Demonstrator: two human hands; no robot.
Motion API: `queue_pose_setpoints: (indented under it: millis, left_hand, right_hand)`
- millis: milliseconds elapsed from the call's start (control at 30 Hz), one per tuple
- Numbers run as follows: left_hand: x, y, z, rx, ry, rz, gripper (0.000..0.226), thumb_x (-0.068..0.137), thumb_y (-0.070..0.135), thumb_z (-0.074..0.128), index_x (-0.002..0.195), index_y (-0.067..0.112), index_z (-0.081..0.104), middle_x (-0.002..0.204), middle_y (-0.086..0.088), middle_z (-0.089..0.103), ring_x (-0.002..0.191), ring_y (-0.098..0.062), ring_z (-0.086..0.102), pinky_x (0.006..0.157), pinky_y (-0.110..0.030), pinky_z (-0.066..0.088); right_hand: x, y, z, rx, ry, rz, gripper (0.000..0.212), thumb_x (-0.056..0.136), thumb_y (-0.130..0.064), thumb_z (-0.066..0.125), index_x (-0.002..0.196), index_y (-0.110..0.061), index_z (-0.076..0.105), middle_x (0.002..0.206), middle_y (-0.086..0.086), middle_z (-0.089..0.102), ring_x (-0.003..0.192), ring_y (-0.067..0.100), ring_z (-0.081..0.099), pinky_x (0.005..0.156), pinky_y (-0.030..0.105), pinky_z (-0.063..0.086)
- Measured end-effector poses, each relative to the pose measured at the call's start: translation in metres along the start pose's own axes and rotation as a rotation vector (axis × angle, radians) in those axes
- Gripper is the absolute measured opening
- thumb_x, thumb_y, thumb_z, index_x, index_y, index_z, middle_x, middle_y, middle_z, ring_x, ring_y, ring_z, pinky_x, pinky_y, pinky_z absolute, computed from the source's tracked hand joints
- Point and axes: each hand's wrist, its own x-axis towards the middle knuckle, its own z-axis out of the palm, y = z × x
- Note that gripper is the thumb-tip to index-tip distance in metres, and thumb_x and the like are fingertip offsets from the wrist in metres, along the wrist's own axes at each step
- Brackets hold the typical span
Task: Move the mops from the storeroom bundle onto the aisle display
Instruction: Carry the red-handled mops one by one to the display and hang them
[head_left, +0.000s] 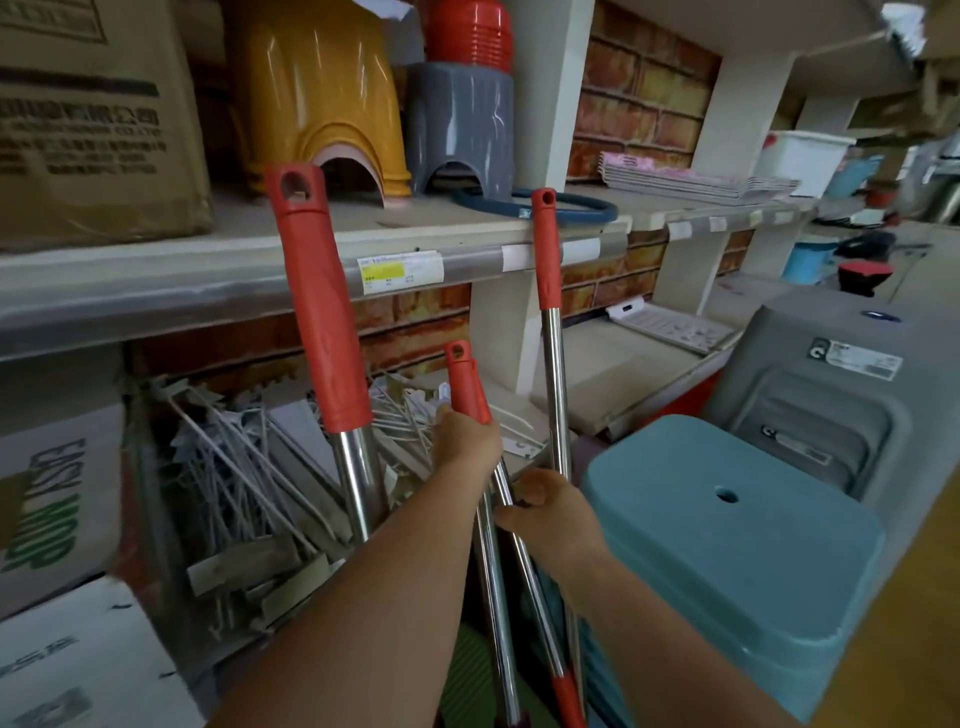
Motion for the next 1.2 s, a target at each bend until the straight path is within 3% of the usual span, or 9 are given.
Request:
queue_pose_setpoints:
  millis: [167, 300, 367, 467, 567, 700, 867, 1033, 1200]
  left_hand:
    - [0.005, 0.006, 0.001, -0.058, -0.002, 0.027, 0.048, 0.091, 0.021, 0.055, 0.135, 0.011, 0.038, 0.127, -0.015, 0.055, 0.108, -0.033, 0.057, 0.083, -0.035, 0.044]
    - [-0.005, 0.009, -0.007, 0.039, -0.002, 0.088, 0.039, 0.092, 0.024, 0.053, 0.127, 0.011, 0.044, 0.122, -0.013, 0.058, 0.106, -0.033, 0.058, 0.085, -0.037, 0.045]
    - [-0.016, 0.016, -0.012, 0.063, -0.005, 0.105, 0.04, 0.09, 0.025, 0.055, 0.126, 0.011, 0.045, 0.12, -0.012, 0.059, 0.104, -0.032, 0.059, 0.083, -0.035, 0.045]
    - [-0.044, 0.028, -0.019, 0.115, -0.025, 0.136, 0.043, 0.087, 0.029, 0.058, 0.125, 0.013, 0.045, 0.117, -0.011, 0.06, 0.101, -0.031, 0.06, 0.081, -0.034, 0.047]
    - [-0.08, 0.045, -0.027, 0.161, -0.089, 0.171, 0.044, 0.082, 0.031, 0.062, 0.121, 0.015, 0.048, 0.11, -0.007, 0.062, 0.094, -0.027, 0.059, 0.077, -0.032, 0.045]
    - [-0.143, 0.074, -0.042, 0.224, -0.158, 0.213, 0.038, 0.075, 0.03, 0.069, 0.107, 0.017, 0.053, 0.104, -0.006, 0.063, 0.093, -0.027, 0.061, 0.081, -0.033, 0.05]
    - [-0.248, 0.104, -0.058, 0.254, -0.214, 0.272, 0.042, 0.073, 0.026, 0.073, 0.108, 0.017, 0.053, 0.107, -0.005, 0.062, 0.095, -0.023, 0.06, 0.075, -0.031, 0.05]
    - [-0.349, 0.12, -0.074, 0.266, -0.236, 0.297, 0.046, 0.071, 0.026, 0.077, 0.108, 0.018, 0.051, 0.109, -0.003, 0.061, 0.104, -0.025, 0.059, 0.094, -0.041, 0.05]
    - [-0.426, 0.125, -0.084, 0.28, -0.288, 0.33, 0.048, 0.073, 0.027, 0.075, 0.116, 0.019, 0.054, 0.111, -0.002, 0.063, 0.104, -0.023, 0.06, 0.094, -0.041, 0.05]
  right_hand:
    - [-0.004, 0.009, 0.002, -0.001, -0.011, 0.02, 0.053, 0.081, -0.014, 0.067, 0.13, -0.013, 0.047, 0.105, -0.004, 0.052, 0.096, 0.012, 0.051, 0.08, 0.02, 0.037]
    - [-0.013, 0.009, -0.008, 0.032, -0.001, 0.026, 0.05, 0.08, -0.013, 0.068, 0.126, -0.012, 0.049, 0.091, -0.013, 0.054, 0.09, 0.01, 0.051, 0.078, 0.018, 0.039]
    - [-0.021, 0.008, -0.017, 0.016, -0.004, 0.034, 0.056, 0.08, -0.013, 0.068, 0.131, -0.012, 0.046, 0.111, -0.004, 0.058, 0.098, 0.014, 0.054, 0.075, 0.017, 0.043]
    - [-0.038, 0.006, -0.031, -0.022, -0.001, 0.032, 0.061, 0.079, -0.014, 0.07, 0.134, -0.013, 0.044, 0.13, 0.007, 0.053, 0.116, 0.02, 0.053, 0.091, 0.024, 0.043]
    - [-0.063, -0.001, -0.05, 0.0, 0.01, 0.017, 0.06, 0.078, -0.014, 0.071, 0.133, -0.012, 0.046, 0.123, 0.007, 0.055, 0.112, 0.019, 0.054, 0.093, 0.026, 0.044]
    - [-0.112, -0.013, -0.084, -0.008, -0.006, -0.041, 0.053, 0.079, -0.016, 0.07, 0.127, -0.012, 0.05, 0.11, 0.001, 0.056, 0.095, 0.01, 0.052, 0.078, 0.018, 0.037]
    - [-0.192, -0.018, -0.134, 0.029, -0.076, -0.092, 0.058, 0.079, -0.019, 0.071, 0.13, -0.014, 0.046, 0.107, -0.003, 0.052, 0.097, 0.009, 0.05, 0.062, 0.006, 0.039]
    - [-0.276, -0.021, -0.173, 0.042, -0.23, -0.176, 0.032, 0.083, -0.012, 0.065, 0.114, -0.014, 0.057, 0.094, 0.002, 0.059, 0.086, 0.012, 0.056, 0.067, 0.011, 0.043]
    - [-0.337, -0.02, -0.194, 0.032, -0.292, -0.221, 0.012, 0.084, -0.019, 0.065, 0.095, -0.02, 0.061, 0.076, -0.005, 0.057, 0.082, 0.012, 0.056, 0.094, 0.037, 0.047]
